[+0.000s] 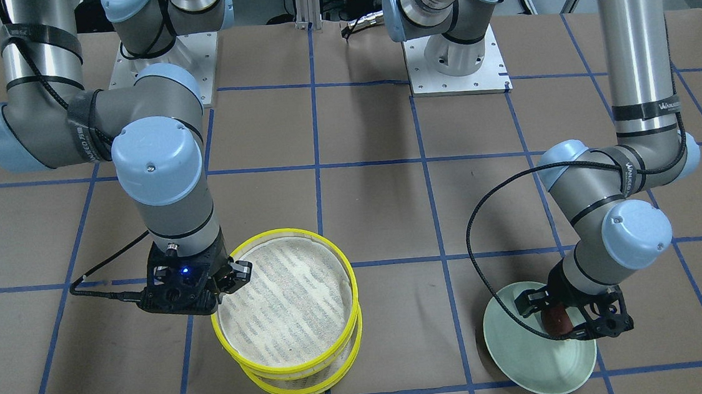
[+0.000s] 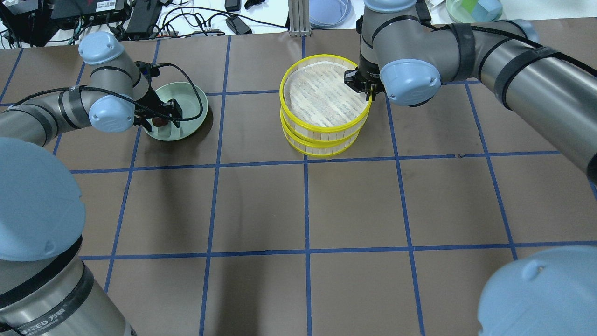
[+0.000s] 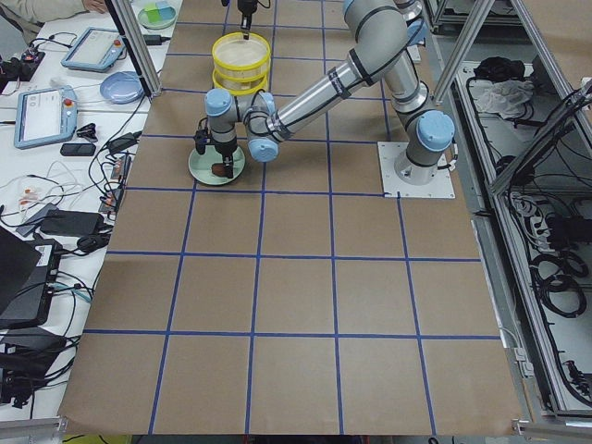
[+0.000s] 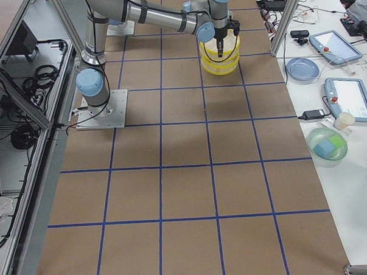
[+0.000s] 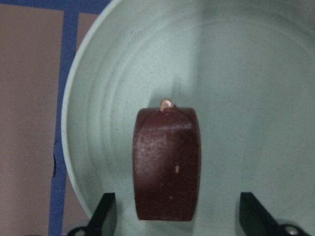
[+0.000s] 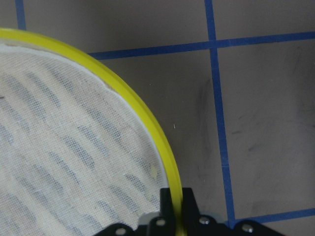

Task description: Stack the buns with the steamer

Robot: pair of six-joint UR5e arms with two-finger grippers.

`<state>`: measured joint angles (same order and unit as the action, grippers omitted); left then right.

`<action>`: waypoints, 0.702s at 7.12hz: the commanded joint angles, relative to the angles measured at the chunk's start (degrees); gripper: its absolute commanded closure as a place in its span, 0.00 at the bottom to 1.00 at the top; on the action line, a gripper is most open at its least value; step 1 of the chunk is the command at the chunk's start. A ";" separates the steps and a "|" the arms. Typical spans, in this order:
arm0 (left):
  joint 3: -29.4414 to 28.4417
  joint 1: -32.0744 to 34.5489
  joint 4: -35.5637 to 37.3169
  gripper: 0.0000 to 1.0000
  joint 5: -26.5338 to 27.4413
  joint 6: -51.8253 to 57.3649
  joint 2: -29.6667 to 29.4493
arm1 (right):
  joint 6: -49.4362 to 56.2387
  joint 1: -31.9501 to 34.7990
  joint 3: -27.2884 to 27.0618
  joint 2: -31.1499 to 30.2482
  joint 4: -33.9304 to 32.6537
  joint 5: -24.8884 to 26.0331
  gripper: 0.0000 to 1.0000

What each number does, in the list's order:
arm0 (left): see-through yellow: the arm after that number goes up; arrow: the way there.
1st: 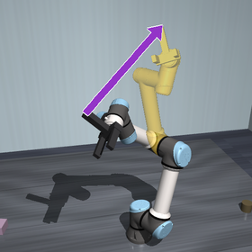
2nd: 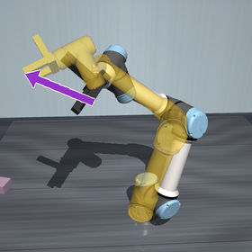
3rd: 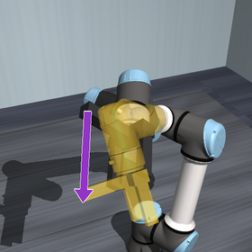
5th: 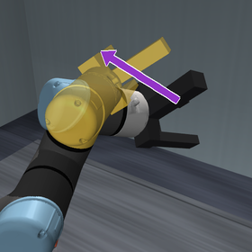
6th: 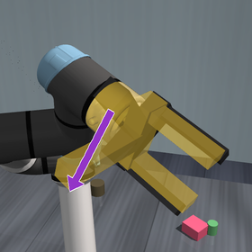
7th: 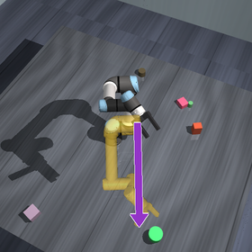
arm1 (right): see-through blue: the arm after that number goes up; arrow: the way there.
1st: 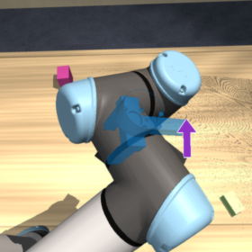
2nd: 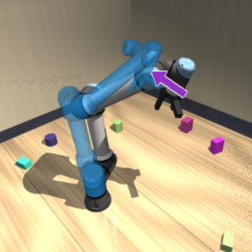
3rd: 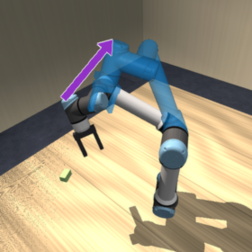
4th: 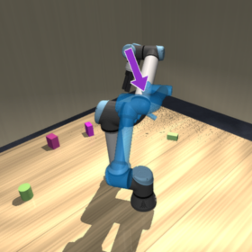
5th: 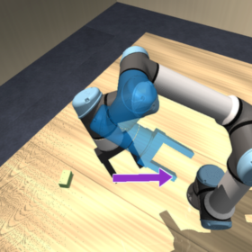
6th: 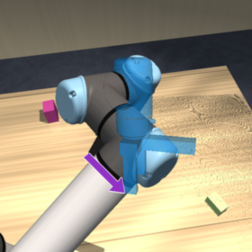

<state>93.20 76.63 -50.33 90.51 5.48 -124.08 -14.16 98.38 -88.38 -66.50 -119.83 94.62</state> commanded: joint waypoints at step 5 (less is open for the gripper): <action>-1.18 -0.43 0.58 1.00 -0.51 -0.21 -0.38 | -1.57 0.15 -0.13 2.51 -2.51 -0.05 1.00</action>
<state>92.44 76.20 -49.79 90.04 5.34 -124.59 -15.64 98.46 -88.50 -64.42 -122.23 94.57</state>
